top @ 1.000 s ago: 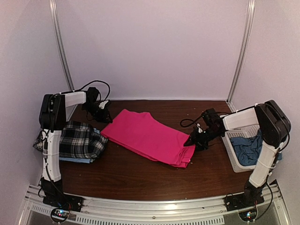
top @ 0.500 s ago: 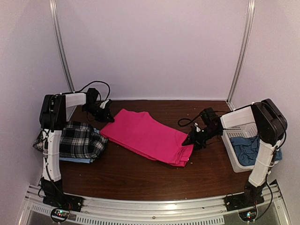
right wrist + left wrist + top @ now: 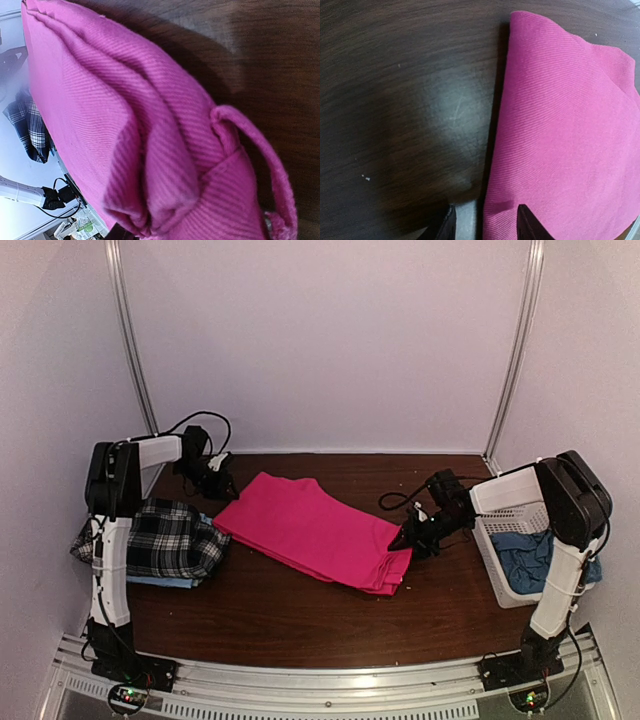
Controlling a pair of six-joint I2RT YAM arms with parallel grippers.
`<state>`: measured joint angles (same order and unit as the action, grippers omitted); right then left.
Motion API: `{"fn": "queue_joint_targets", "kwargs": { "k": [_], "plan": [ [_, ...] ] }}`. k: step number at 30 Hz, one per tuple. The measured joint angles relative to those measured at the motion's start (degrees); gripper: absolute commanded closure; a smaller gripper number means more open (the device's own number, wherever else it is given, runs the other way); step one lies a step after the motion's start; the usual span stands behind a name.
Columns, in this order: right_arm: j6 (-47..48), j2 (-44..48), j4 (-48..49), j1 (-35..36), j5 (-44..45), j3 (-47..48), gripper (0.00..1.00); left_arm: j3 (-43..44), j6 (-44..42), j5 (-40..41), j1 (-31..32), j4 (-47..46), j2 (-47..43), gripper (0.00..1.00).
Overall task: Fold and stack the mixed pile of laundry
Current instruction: Pick up the 1/3-rectangle-folded trousers from the center of the board.
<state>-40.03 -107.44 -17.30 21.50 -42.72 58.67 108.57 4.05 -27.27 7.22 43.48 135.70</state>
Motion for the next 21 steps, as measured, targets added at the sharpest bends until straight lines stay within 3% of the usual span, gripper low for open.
{"fn": "queue_joint_targets", "kwargs": {
  "k": [2,4,9,21],
  "plan": [
    [0.0,0.0,0.1,0.0,0.0,-0.1,0.67,0.2,-1.0,-0.5,-0.4,0.3,0.3,0.63],
    [-0.1,0.0,0.2,0.0,0.0,-0.1,0.67,0.2,-1.5,-1.6,-0.5,0.5,0.4,0.77],
    [-0.3,-0.2,0.8,-0.1,-0.8,-0.2,0.67,-0.1,-2.1,-7.3,-0.5,1.0,1.3,1.0],
    [-1.9,-1.1,6.2,-0.2,-4.5,-1.6,0.68,0.0,0.9,-5.4,0.8,1.4,-3.1,1.0]
  ]
}}
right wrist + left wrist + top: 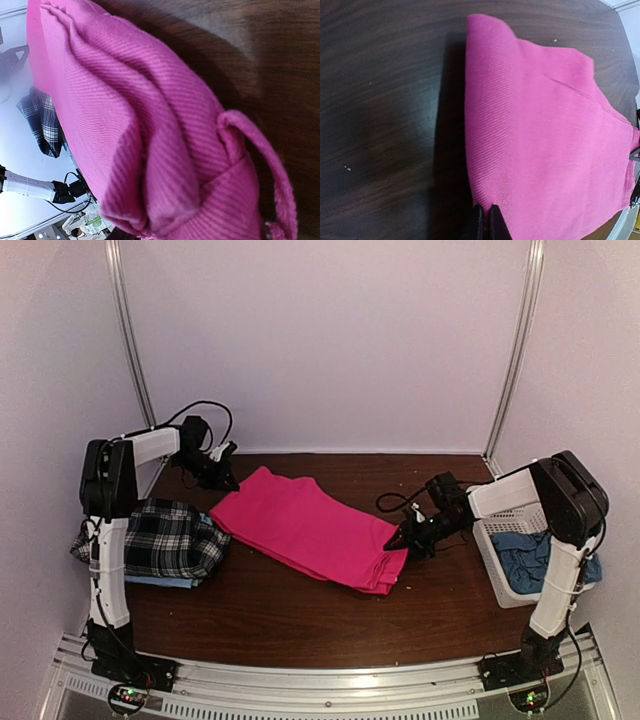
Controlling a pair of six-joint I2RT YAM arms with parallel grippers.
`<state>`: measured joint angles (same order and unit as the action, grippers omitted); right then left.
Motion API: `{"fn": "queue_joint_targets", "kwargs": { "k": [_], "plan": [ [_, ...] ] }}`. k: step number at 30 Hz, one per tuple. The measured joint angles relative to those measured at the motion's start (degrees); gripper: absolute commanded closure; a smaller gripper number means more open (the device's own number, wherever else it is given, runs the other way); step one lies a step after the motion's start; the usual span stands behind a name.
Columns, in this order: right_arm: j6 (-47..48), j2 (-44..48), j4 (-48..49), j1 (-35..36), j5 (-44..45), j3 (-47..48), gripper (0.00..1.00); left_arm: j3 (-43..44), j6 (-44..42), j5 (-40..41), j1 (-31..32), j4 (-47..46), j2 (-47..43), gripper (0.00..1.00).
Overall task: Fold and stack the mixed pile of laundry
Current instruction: Pick up the 1/3-rectangle-folded trousers from the center of the board, then fold the 1/3-rectangle-folded trousers at the center of the board.
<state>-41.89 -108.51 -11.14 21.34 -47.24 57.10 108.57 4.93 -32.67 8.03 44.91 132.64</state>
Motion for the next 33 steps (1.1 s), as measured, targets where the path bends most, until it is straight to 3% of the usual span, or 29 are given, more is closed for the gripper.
{"fn": "queue_joint_targets", "kwargs": {
  "k": [5,16,25,29,33],
  "plan": [
    [-2.1,-1.1,3.7,0.0,-2.4,-0.2,0.68,0.9,0.8,2.8,4.7,1.5,-6.2,1.0],
    [-6.7,-4.3,12.7,0.0,-6.7,-0.5,0.69,-0.5,10.1,3.3,24.1,-0.5,-11.4,1.0],
    [-14.9,-4.7,31.1,0.0,-10.7,-6.7,0.33,-3.4,25.7,-2.7,33.8,-14.2,-9.3,1.0],
    [-19.4,-4.7,41.1,0.1,-11.5,-10.3,0.24,-4.1,29.9,-3.3,36.0,-19.1,-7.8,1.0],
    [-23.6,-4.7,50.7,0.1,-11.5,-13.9,0.21,-6.5,33.7,-3.6,37.0,-23.6,-7.7,1.0]
  ]
}}
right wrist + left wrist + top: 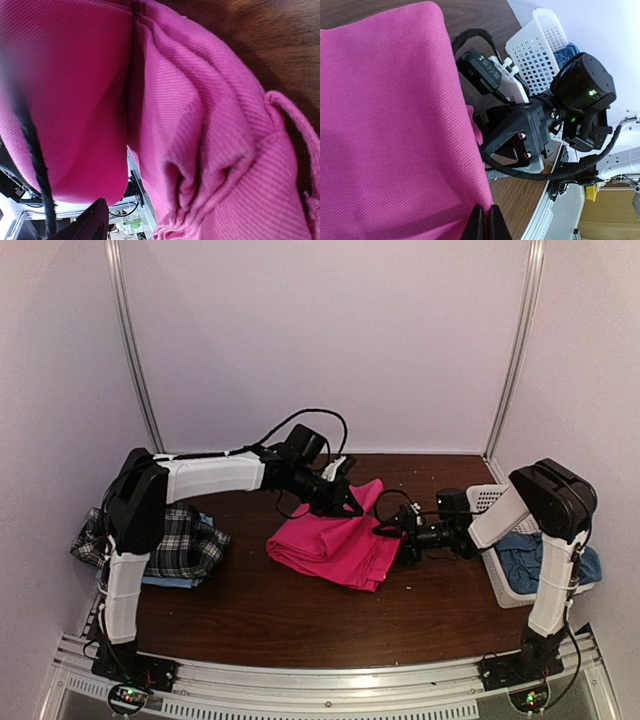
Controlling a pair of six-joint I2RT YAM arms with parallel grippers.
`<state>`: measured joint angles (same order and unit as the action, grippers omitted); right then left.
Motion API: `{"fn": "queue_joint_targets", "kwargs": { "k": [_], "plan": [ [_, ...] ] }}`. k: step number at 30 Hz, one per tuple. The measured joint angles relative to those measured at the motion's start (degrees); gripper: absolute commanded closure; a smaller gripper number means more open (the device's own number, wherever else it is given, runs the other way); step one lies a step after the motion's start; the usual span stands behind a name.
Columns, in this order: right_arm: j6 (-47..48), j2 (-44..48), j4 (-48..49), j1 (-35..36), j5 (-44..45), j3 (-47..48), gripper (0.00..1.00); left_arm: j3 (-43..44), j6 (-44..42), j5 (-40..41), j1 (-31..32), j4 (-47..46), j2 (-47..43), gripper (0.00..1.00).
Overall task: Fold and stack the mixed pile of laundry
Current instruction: Fold the 1/3-rectangle-folded trousers at the center of the board.
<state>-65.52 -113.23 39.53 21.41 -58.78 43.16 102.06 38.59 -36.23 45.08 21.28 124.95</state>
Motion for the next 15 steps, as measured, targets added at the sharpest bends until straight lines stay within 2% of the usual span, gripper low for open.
{"fn": "queue_joint_targets", "kwargs": {
  "k": [9,10,12,15],
  "plan": [
    [-8.4,-1.1,21.5,0.1,1.4,-6.4,0.19,-6.7,8.4,-1.0,0.6,-13.2,0.3,1.0],
    [-8.7,-1.1,22.7,0.1,1.7,-6.8,0.17,-7.5,9.0,-1.1,0.7,-14.3,0.3,1.0],
    [-9.1,-0.8,24.7,0.1,2.5,-7.4,0.02,-8.6,9.8,-1.0,0.8,-15.5,0.3,1.0],
    [-9.2,0.3,24.7,0.2,3.7,-8.0,0.0,-9.5,10.6,-0.7,0.8,-16.7,0.3,1.0]
  ]
}}
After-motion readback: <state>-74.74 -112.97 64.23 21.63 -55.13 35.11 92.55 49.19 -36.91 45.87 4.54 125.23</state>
